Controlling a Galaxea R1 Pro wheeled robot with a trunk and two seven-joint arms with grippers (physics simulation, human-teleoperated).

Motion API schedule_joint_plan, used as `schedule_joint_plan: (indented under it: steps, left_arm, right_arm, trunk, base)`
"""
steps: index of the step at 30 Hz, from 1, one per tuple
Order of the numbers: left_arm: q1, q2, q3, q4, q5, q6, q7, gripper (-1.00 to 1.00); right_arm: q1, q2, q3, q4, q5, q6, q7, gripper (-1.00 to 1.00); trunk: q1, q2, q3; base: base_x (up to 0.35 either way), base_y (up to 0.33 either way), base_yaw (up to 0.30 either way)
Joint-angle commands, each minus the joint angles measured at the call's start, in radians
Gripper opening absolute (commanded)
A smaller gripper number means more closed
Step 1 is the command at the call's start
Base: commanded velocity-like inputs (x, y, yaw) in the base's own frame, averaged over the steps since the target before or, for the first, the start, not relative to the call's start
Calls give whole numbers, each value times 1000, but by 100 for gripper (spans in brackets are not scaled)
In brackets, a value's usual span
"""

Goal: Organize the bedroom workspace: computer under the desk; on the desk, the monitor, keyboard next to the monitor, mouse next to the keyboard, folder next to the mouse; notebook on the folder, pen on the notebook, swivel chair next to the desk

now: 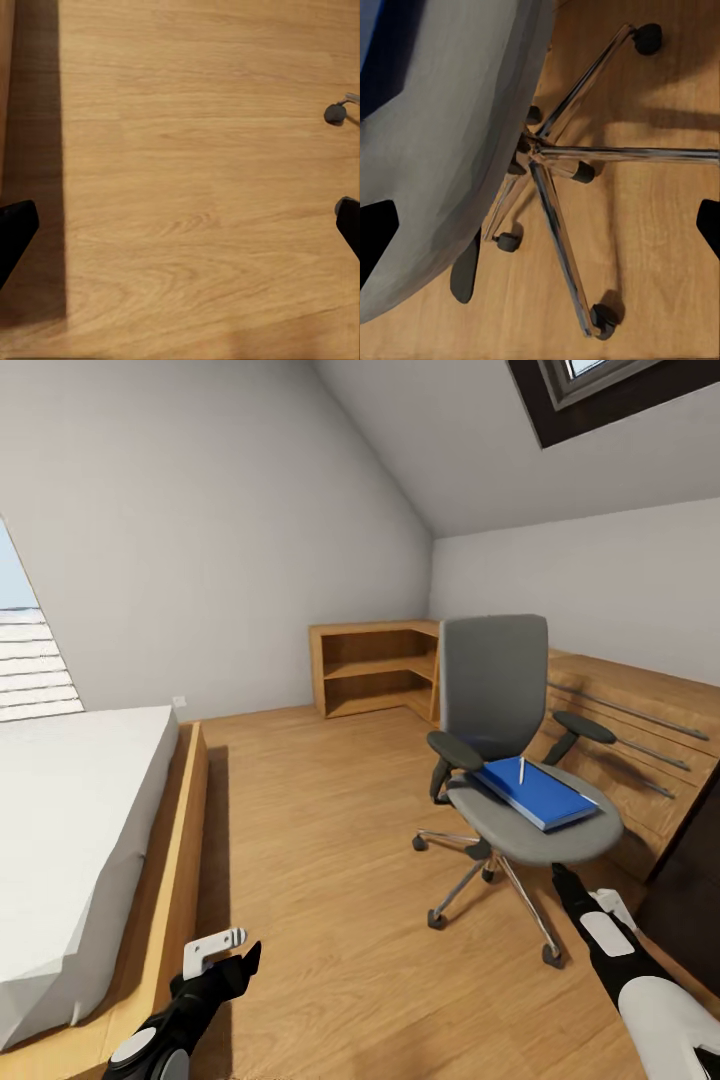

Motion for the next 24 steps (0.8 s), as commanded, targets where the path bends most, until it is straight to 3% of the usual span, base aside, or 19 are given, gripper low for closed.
schedule_joint_plan:
  steps: [1, 12, 24]
  left_arm:
    - [0, -1, 0, -2, 11, 4, 6, 100]
    - [0, -1, -1, -2, 11, 3, 6, 100]
    - [0, -1, -1, -2, 11, 3, 6, 100]
  right_arm:
    - [0, 0, 0, 0, -11, -2, 0, 100]
    - [0, 8, 0, -1, -9, -2, 9, 100]
    - [0, 12, 0, 1, 20, -3, 42, 100]
  trunk:
    - [0, 0, -1]
    - [0, 0, -1]
    - [0, 0, -1]
  base:
    - [0, 0, 198]
    - [0, 0, 42]
    - [0, 0, 1]
